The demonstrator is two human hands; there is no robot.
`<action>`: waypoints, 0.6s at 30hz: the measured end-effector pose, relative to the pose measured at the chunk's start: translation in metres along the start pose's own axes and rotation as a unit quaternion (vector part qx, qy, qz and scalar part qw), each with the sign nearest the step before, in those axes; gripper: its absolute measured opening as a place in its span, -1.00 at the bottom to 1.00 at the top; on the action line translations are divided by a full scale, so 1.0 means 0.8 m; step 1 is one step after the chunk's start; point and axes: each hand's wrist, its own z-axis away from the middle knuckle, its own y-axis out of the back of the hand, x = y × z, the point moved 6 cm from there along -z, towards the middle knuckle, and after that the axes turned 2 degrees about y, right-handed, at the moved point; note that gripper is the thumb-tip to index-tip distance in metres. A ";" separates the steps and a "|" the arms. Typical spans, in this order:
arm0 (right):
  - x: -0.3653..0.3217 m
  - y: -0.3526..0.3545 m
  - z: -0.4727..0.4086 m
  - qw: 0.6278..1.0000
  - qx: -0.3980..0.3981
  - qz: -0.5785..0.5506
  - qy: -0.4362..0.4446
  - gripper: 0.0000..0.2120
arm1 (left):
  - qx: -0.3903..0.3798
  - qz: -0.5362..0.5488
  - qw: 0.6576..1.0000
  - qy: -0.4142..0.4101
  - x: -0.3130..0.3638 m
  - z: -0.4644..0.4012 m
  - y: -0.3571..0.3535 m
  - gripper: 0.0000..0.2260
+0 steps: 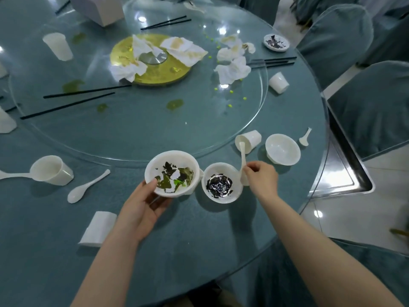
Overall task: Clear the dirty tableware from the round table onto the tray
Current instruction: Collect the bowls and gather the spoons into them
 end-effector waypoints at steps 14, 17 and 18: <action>0.030 -0.032 0.006 0.994 -0.106 0.027 -0.008 -0.96 | 0.002 0.000 1.000 -0.010 0.002 0.001 -0.031 -0.86; 0.036 0.007 -0.009 0.996 -0.015 -0.088 -0.031 -0.91 | -0.007 -0.002 1.000 -0.010 0.003 -0.001 -0.048 -0.83; 0.043 0.023 -0.015 0.991 0.014 -0.123 -0.045 -0.93 | -0.011 -0.005 1.000 -0.009 0.004 -0.003 -0.055 -0.82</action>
